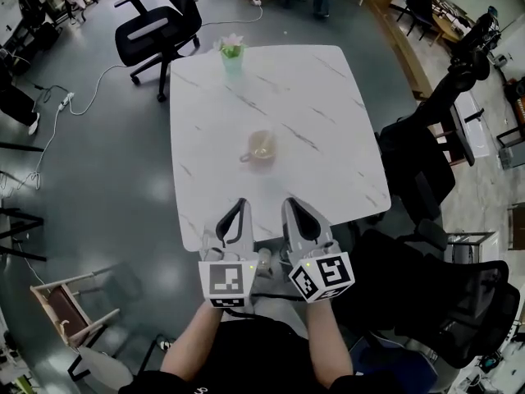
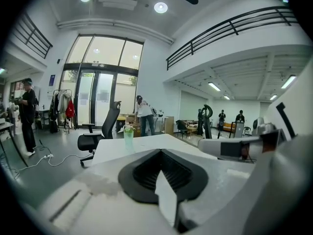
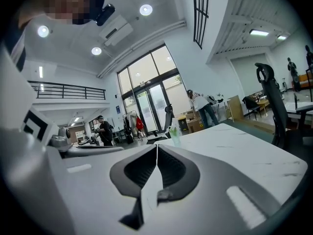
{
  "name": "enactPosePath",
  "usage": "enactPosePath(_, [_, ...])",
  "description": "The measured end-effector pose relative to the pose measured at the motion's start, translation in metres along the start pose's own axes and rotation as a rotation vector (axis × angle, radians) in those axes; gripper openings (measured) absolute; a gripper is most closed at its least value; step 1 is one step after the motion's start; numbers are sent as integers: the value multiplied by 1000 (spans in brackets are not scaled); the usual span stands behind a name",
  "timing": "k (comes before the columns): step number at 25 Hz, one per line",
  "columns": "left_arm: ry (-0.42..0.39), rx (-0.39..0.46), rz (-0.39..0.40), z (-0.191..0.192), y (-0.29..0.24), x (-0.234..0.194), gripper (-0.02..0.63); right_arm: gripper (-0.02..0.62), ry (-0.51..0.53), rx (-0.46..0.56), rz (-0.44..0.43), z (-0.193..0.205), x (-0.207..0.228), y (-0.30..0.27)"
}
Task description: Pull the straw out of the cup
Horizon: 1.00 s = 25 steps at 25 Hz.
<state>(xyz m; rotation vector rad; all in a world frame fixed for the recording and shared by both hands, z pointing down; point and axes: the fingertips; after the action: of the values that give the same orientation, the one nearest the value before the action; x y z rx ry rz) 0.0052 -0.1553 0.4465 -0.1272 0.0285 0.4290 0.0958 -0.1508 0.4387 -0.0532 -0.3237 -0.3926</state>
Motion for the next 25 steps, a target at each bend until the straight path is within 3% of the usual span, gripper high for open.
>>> enactPosePath(25, [59, -110, 10, 53, -62, -34, 2, 12, -5, -97, 39, 48, 44, -83])
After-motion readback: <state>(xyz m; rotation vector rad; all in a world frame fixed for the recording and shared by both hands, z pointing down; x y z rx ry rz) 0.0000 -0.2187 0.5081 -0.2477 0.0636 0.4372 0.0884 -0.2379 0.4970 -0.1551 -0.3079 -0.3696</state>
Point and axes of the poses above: the fingertips, and each gripper's own axes: y backward along the fingers, x to its right, z out of its underside, and after that the axes turned 12 degrees about x, right-handed
